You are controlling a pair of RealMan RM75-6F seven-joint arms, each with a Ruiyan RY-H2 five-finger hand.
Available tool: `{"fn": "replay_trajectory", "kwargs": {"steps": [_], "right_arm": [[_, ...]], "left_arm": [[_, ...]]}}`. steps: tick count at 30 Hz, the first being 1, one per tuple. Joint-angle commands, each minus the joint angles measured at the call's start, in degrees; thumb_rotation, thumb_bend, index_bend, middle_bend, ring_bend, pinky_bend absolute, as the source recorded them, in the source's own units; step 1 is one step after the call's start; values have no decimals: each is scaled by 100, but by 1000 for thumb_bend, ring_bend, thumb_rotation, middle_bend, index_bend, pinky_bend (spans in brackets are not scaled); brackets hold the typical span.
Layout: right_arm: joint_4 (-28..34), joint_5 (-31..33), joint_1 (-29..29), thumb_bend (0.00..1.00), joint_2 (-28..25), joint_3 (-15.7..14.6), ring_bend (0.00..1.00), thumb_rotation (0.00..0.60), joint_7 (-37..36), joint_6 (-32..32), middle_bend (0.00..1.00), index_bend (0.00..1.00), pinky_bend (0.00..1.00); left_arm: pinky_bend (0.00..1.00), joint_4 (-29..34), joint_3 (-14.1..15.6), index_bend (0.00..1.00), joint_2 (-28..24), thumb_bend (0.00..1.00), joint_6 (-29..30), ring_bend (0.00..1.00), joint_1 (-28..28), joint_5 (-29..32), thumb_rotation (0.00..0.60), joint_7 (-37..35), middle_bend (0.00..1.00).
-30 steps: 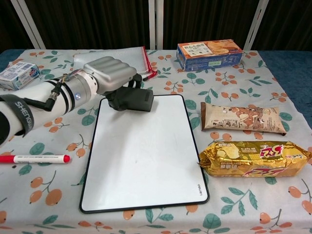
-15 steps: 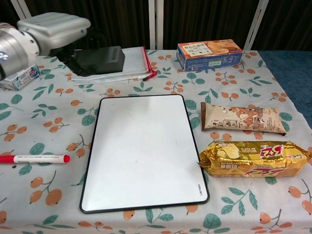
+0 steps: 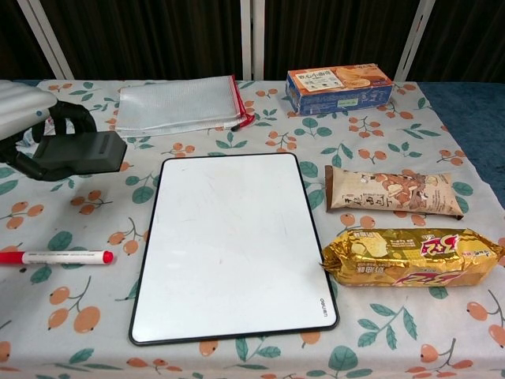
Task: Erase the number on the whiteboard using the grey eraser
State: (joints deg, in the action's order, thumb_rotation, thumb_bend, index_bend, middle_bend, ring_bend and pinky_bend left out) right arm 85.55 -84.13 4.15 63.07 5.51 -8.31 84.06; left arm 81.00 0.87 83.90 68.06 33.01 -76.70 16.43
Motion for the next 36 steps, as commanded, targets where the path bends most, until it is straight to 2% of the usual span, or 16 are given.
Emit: {"fn": "replay_trajectory", "kwargs": {"steps": [1,6,11,16,18,20,22,24,27,32,36], "right_arm": [[-4,24,-10,252,-13,7,0,600,-2,7,0,0,0],[-7,37,-21,253,-23,18,0,600,-8,36,0,0,0],[-18,15,-22,253,-25,-11,0,600,-13,21,0,0,0],[-56,37,-6,254,-48,-27,0,600,-47,-53,0,0,0],[-66,36,2,254,-43,-25,0,600,-53,-60,0,0,0],[-80,8,11,254,-27,-20,0,600,-65,-39,0,0,0],[-93,-15,13,254,-11,-17,0,600,-68,-12,0,0,0],[-93,-11,14,254,-7,-16,0,600,-57,-10,0,0,0],[-67,24,8,259,-17,-7,0,600,-29,-12,0,0,0],[-59,24,9,261,-6,-6,0,600,-32,-4,0,0,0],[-47,-21,9,261,1,-25,0,600,-23,14,0,0,0]], "left_arm": [[511,-247,80,665,88,541,-72,620,-92,-127,600,-203,650],[511,-569,131,650,210,530,-244,613,-100,-239,600,-211,644],[511,-801,202,505,165,502,-534,587,-41,-395,600,-447,621],[506,-869,237,476,147,409,-520,548,-86,-537,600,-380,575],[477,-855,245,434,123,357,-578,492,-95,-529,600,-346,508],[423,-774,243,349,52,299,-732,396,-91,-431,600,-230,389],[332,-660,214,220,-18,227,-806,250,-96,-338,600,-75,224],[274,-571,170,166,-55,176,-829,182,-129,-219,600,38,158],[231,-427,90,139,-111,116,-791,139,-194,-76,600,122,121],[217,-184,80,80,-323,65,-565,101,-356,-109,600,104,72],[212,163,41,60,-659,15,18,92,-662,-238,600,-122,48]]}}
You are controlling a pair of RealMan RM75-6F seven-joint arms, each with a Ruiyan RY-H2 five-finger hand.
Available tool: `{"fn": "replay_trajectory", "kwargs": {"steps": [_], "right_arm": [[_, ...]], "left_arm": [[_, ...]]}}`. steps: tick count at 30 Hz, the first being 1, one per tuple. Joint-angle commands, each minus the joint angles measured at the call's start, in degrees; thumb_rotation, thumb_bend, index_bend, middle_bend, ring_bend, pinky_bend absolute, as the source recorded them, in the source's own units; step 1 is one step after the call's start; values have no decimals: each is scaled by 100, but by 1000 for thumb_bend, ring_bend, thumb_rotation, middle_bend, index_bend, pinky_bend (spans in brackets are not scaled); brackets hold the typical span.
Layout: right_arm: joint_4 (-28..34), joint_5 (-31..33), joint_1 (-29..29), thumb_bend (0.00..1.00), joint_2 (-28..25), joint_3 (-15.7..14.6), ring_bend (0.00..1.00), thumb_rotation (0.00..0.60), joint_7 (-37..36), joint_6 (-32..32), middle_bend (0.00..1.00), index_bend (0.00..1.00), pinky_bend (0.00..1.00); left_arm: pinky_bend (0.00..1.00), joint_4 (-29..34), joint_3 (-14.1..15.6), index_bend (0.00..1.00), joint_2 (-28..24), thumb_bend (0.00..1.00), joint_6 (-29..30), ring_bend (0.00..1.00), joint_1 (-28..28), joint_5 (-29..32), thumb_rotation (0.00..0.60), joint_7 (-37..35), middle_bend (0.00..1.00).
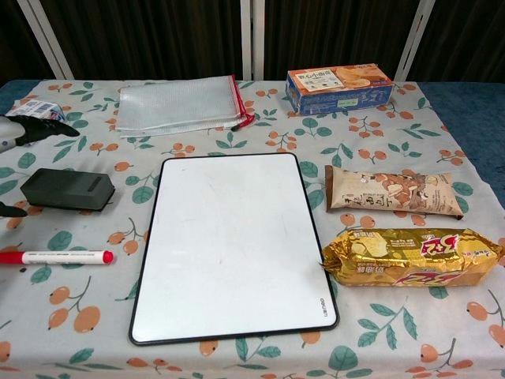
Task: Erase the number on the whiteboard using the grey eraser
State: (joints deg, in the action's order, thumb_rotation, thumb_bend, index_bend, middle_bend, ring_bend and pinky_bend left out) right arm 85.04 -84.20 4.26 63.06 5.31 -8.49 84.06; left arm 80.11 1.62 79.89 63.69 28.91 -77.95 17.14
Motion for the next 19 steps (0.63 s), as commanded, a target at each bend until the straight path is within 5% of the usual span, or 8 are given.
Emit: {"fn": "replay_trajectory", "kwargs": {"steps": [1,9,19], "right_arm": [[0,-22,-5,261,5,-6,0,600,-10,26,0,0,0],[-475,-140,-55,258,367,-8,0,600,16,288,0,0,0],[-667,-81,-34,257,546,0,0,600,-19,221,0,0,0]], "left_arm": [[208,291,-34,51,-312,5,572,86,-312,-160,600,-267,38],[189,227,-201,26,-650,0,2818,70,-1369,-810,600,-1188,0],[182,166,-100,32,-1225,0,2971,57,-2173,-310,500,-1597,18]]}}
